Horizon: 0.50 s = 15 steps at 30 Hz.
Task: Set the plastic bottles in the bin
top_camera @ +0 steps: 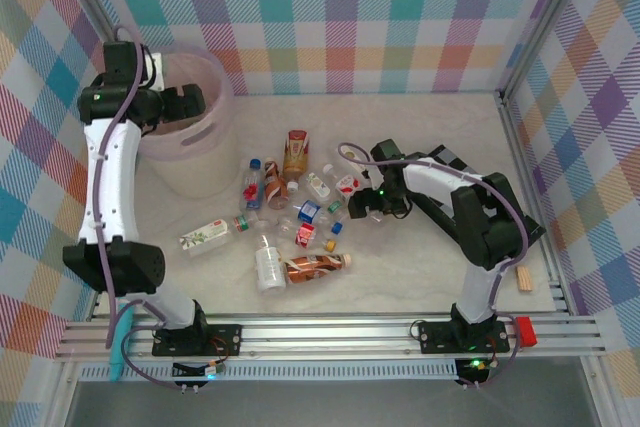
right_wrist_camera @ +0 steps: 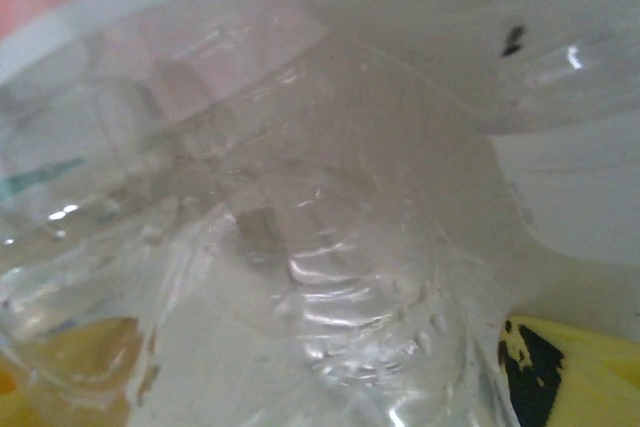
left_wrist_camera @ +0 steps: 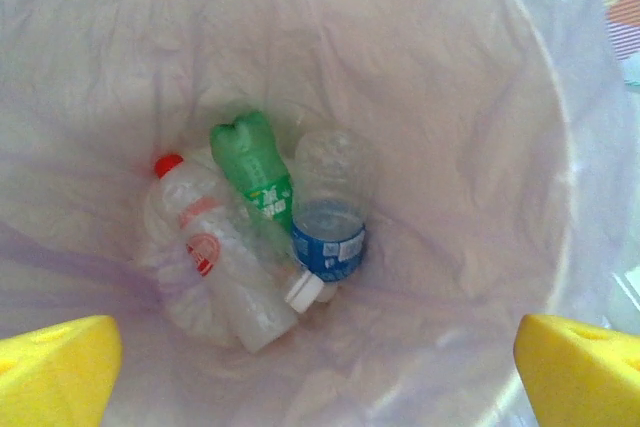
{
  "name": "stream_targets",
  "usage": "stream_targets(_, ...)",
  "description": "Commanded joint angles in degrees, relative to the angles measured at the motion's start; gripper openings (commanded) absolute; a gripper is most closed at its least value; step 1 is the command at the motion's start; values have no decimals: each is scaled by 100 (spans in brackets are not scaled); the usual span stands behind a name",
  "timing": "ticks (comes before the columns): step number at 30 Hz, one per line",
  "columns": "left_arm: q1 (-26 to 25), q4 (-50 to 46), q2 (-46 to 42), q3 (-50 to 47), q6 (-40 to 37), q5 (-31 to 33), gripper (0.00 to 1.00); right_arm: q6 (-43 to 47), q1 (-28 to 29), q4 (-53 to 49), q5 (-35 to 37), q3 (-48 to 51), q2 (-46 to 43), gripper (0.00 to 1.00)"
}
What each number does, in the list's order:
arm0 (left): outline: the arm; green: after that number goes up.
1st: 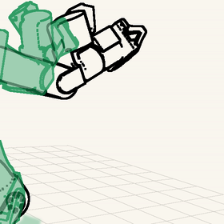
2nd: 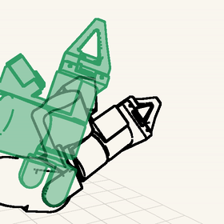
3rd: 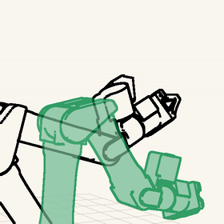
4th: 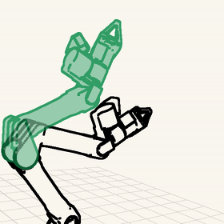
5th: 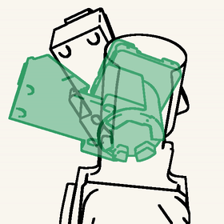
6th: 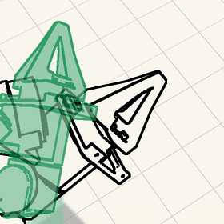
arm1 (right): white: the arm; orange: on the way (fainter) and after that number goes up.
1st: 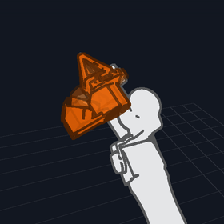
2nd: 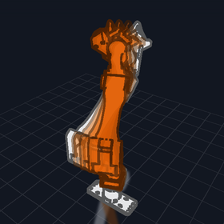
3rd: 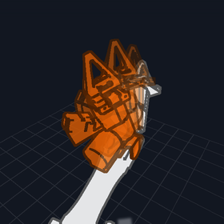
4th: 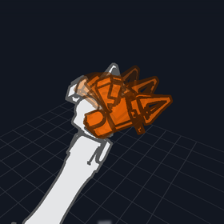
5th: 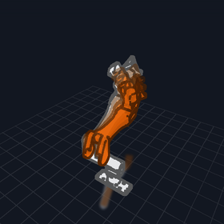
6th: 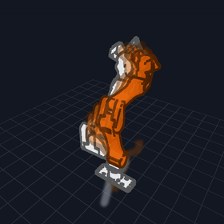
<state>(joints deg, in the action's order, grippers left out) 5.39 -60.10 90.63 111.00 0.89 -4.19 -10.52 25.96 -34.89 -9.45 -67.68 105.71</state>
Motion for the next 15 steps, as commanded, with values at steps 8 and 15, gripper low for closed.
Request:
stream_targets(8, 6, 1350, -2119, -1737, 1213, -1285, 100, -424, 58, 556, 214, 565, -224, 80)
stream_targets(15, -113, 2557, -3236, -2895, 2441, -2109, 100, -464, 72, 193, 278, 656, -651, 68)
